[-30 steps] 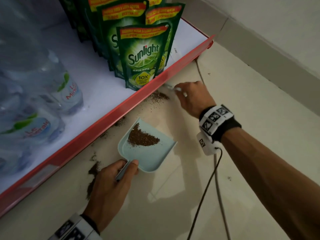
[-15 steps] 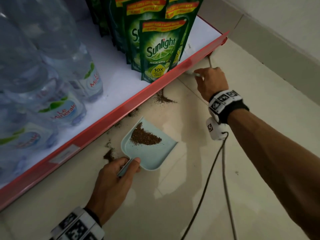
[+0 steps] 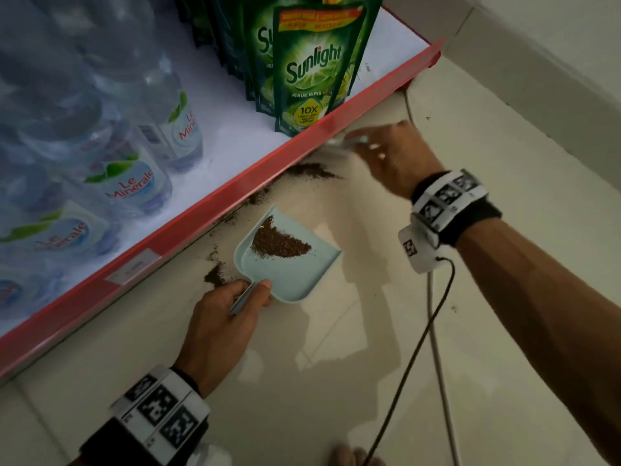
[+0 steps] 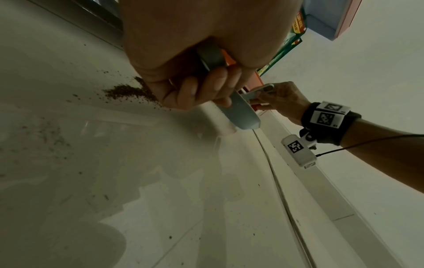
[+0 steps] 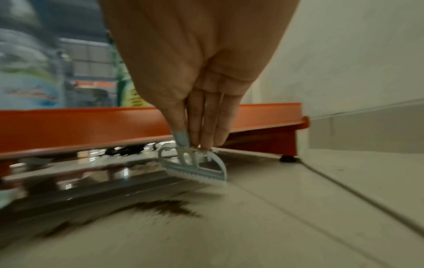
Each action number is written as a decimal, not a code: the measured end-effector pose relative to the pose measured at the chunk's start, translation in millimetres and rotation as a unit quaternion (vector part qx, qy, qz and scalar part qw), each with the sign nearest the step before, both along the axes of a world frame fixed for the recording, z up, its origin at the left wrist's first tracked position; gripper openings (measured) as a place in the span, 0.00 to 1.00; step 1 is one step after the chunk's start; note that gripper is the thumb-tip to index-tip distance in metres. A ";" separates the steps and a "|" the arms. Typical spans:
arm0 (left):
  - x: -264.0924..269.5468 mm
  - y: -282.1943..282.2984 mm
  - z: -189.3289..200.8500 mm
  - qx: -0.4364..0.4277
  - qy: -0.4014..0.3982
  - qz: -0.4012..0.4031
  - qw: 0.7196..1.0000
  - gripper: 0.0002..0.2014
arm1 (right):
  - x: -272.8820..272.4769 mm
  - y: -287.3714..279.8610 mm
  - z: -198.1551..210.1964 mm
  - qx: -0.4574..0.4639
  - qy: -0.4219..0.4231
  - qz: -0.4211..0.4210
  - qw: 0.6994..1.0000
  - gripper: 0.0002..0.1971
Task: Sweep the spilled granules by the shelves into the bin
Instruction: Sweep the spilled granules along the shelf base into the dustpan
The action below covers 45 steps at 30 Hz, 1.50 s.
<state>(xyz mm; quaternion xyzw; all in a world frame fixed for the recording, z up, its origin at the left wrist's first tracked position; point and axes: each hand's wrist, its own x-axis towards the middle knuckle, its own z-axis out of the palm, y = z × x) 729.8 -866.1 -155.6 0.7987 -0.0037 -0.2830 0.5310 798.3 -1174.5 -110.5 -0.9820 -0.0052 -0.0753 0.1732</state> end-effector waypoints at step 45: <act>38.2 -88.9 -39.6 0.003 -0.019 -0.039 0.999 0.18 | 60.8 -80.4 -49.7 -0.101 0.043 -0.180 0.977 0.16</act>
